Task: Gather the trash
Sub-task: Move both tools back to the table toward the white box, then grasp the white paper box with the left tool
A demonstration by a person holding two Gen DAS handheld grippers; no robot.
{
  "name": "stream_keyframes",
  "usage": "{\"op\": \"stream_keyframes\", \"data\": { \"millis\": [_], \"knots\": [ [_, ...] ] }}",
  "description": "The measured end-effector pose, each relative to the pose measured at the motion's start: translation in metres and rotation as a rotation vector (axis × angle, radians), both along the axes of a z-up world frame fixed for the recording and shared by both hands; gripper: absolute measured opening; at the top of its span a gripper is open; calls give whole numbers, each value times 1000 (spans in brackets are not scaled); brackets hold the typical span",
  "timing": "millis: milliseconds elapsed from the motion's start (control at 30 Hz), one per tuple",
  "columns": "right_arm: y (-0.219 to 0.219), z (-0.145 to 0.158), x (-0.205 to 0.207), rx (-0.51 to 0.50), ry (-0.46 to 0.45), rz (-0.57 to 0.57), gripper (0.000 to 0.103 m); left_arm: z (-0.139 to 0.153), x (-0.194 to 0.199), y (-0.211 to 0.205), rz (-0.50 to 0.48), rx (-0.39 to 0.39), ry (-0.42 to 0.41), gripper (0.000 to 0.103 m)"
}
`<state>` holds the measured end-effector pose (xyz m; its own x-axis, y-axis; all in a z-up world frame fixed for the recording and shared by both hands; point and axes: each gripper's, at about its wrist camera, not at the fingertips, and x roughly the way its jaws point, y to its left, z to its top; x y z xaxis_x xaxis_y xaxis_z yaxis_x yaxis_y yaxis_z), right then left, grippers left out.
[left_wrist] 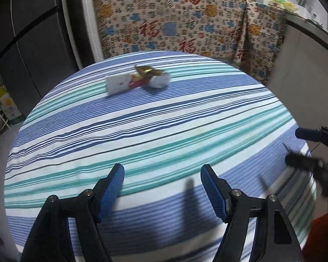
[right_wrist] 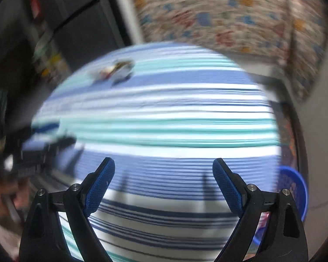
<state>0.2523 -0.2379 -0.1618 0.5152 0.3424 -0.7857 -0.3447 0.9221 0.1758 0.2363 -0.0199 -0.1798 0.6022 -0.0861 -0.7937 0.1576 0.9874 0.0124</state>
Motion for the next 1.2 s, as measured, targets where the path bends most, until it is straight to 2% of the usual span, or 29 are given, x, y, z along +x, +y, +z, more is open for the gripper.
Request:
{"op": "stream_keyframes", "data": {
  "millis": [167, 267, 467, 567, 767, 1000, 1067, 1133, 1167, 1200],
  "knots": [
    [38, -18, 5, -141, -30, 109, 92, -14, 15, 21, 5, -15, 43, 74],
    [47, -33, 9, -191, -21, 129, 92, -16, 19, 29, -3, 4, 24, 75],
    [46, -38, 17, -147, -20, 113, 99, -9, 57, 61, -33, -48, 28, 75],
    [43, -39, 13, -138, -39, 106, 102, 3, 81, 70, -54, -25, -4, 75],
    [43, -38, 14, -135, -36, 108, 103, 18, 121, 65, -179, 19, -62, 75],
    [43, -38, 13, -134, -36, 115, 103, 5, 140, 48, -318, 82, -110, 73],
    [43, -38, 14, -134, -35, 115, 103, 2, 141, 43, -336, 103, -137, 58],
    [43, -38, 14, -134, -35, 115, 103, -2, 145, 42, -339, 85, -122, 24],
    [43, -38, 14, -133, -35, 115, 103, -3, 147, 43, -332, 59, -111, 17],
    [43, -38, 14, -134, -35, 115, 103, -1, 147, 45, -317, 51, -115, 15]
  ]
}}
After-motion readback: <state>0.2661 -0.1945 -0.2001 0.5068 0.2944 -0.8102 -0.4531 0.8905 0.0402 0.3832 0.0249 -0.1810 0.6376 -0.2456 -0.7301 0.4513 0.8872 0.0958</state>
